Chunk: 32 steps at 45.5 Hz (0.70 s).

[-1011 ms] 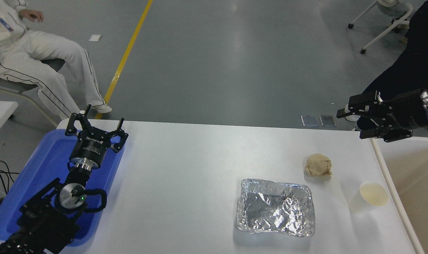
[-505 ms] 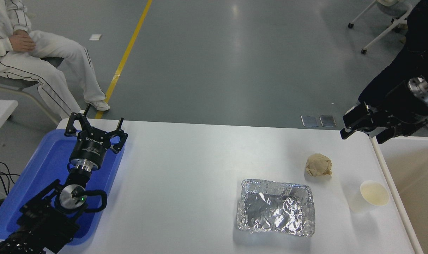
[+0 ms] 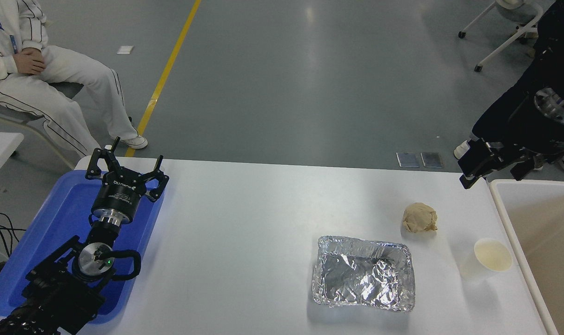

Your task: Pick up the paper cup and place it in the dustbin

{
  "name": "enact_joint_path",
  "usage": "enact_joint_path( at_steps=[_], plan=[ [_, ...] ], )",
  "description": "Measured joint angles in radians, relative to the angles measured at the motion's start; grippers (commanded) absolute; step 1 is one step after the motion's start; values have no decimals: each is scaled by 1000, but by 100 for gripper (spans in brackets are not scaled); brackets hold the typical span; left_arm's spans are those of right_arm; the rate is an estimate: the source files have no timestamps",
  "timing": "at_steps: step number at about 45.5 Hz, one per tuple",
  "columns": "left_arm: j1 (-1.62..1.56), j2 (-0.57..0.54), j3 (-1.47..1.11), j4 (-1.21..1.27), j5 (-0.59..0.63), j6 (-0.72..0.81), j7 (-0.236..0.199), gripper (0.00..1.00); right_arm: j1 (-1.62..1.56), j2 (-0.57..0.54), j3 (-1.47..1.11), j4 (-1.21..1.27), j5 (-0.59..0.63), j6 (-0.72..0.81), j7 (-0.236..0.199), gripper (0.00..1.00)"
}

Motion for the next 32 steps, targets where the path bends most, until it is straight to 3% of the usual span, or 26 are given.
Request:
enact_joint_path(
  at_steps=[32],
  plan=[
    [0, 0, 1, 0, 0, 0, 1, 100, -97, -29, -67, -2, 108, 0, -2, 100]
  ],
)
